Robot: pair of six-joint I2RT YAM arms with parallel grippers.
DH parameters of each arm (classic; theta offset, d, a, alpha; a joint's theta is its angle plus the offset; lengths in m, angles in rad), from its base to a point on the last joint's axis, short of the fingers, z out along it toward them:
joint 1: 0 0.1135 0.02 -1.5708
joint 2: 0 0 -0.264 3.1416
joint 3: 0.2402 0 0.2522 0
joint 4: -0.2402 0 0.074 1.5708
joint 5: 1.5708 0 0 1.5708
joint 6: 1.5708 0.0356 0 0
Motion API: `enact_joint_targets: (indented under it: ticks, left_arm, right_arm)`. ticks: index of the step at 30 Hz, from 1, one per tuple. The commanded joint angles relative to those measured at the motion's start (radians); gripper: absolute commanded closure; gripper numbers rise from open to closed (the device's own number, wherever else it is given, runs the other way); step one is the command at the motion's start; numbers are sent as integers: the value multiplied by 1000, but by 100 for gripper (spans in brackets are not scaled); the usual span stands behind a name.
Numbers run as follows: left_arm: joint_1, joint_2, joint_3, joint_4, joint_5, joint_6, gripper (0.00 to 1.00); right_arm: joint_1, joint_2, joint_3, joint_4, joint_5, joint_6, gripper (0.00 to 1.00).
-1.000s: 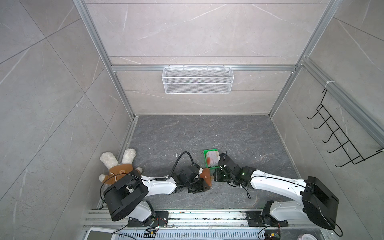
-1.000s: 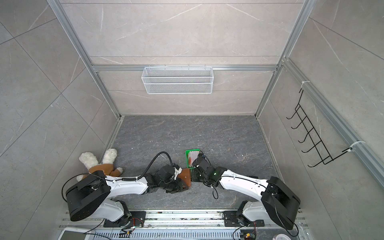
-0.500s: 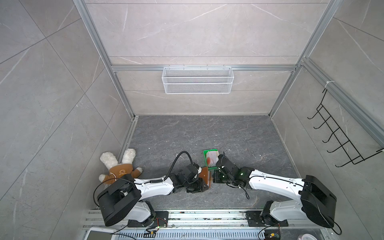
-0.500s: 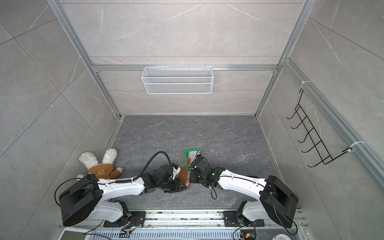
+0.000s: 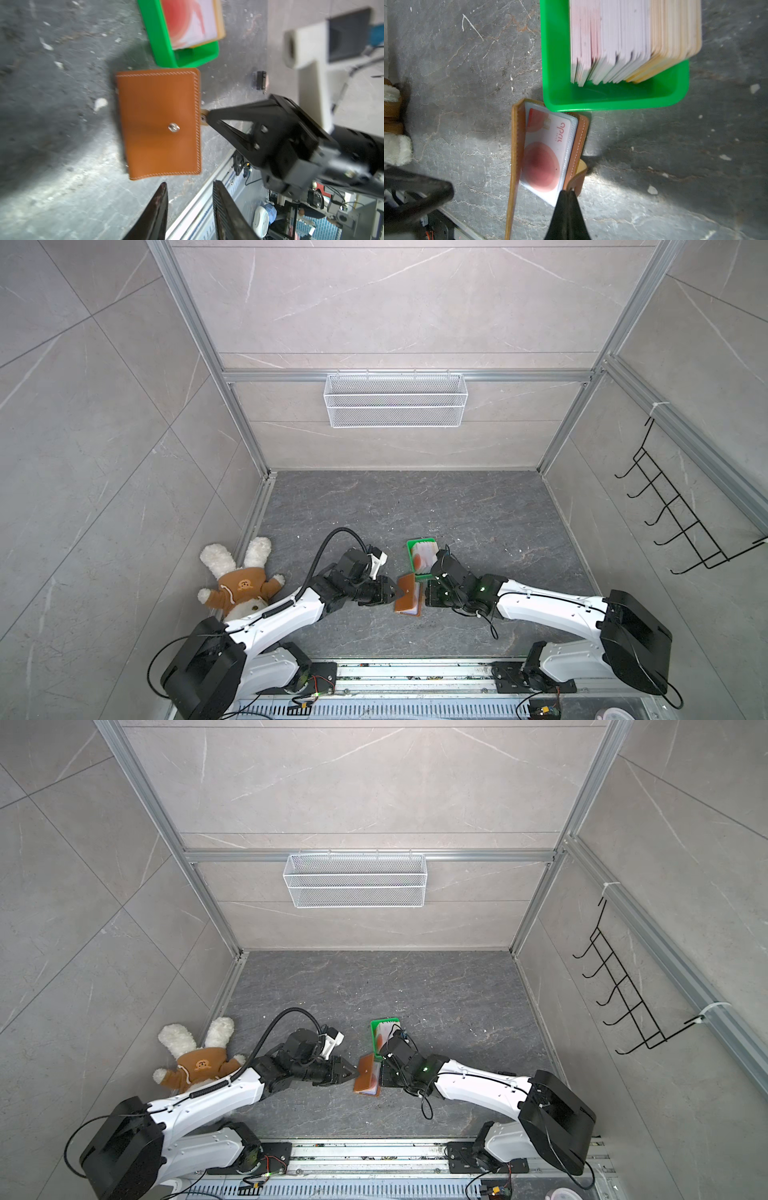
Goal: Put the credit cards into the card holder
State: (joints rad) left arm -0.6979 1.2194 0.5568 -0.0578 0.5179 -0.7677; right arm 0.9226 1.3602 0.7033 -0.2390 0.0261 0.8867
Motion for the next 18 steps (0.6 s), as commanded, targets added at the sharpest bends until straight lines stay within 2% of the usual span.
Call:
enact_joint_targets:
  ticks: [1,9,18]
  left_arm:
    - [22,84,55,13,49,61,59]
    - [22,279,184,-43,6,147,53]
    - [-20,370,180,-45,-22,147,52]
  right_arm:
    - [5,-1,-9,-3,17,23,100]
    - [5,7,-8,-11,26,27,100]
    - [5,-3,3,-11,37,35,100]
